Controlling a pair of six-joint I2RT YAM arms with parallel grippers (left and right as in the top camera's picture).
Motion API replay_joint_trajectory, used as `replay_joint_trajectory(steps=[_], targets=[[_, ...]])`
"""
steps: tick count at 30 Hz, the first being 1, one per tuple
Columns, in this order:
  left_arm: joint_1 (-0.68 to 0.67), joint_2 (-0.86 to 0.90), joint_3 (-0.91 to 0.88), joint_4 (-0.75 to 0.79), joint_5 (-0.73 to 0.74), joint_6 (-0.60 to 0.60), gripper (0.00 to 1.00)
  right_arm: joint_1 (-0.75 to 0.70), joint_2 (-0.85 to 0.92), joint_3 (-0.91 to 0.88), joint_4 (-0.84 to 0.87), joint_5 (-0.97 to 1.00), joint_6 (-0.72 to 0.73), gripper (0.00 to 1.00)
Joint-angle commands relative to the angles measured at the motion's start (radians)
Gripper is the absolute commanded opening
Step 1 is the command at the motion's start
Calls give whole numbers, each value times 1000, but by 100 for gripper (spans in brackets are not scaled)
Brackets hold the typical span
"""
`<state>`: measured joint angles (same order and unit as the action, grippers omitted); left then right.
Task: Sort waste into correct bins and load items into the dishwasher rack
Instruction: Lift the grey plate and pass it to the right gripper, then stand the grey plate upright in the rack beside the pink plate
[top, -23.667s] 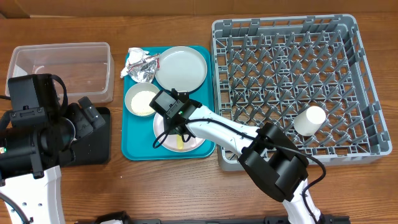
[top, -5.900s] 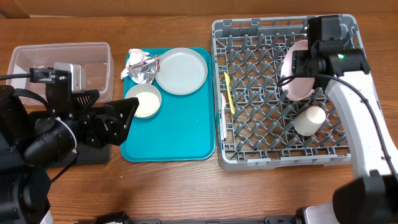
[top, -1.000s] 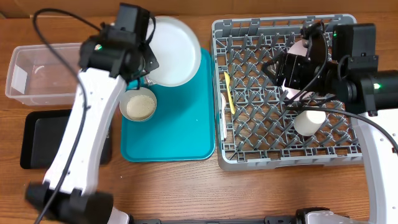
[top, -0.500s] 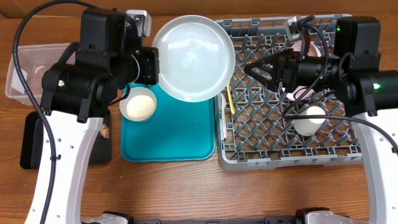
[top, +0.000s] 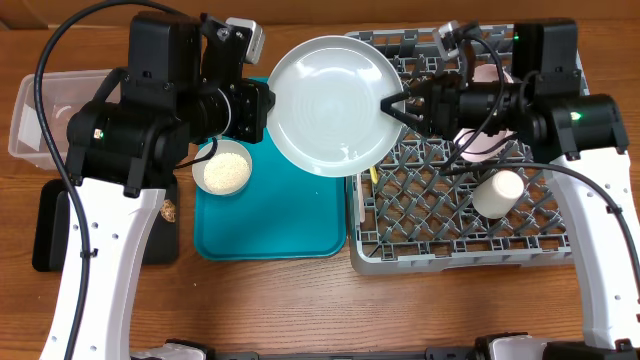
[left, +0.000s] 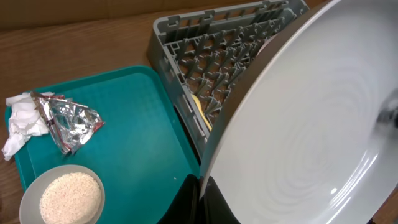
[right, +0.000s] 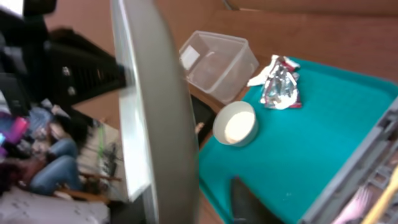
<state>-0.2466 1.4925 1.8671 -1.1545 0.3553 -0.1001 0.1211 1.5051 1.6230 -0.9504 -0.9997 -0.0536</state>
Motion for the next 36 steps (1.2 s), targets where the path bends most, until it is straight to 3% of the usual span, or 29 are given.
replay_joint_trajectory(steps=[1,3,6,7,8,9,15,24,32,36], targets=[[-3,-21,14,7,42,15,4,3,-13,6,7,-12,-2,21],[-3,-23,14,8,41,14,6,3,-28,7,7,-3,0,11],[-3,-36,15,9,41,-2,22,3,-64,7,3,48,2,4],[-3,-41,15,11,41,-2,36,3,-80,7,-1,75,6,4],[-3,-47,15,16,41,-10,61,3,-93,7,-3,96,14,4],[-3,-51,15,19,42,-14,100,3,-116,7,-3,139,39,4],[-2,-161,40,19,-91,-17,100,3,-218,7,-86,615,177,4],[-2,-302,76,0,-187,-19,100,3,-199,7,-210,1258,338,4],[-2,-307,75,-34,-186,-20,100,5,-128,7,-269,1527,333,4],[-2,-307,75,-44,-186,-19,100,24,-54,7,-237,1549,155,4]])
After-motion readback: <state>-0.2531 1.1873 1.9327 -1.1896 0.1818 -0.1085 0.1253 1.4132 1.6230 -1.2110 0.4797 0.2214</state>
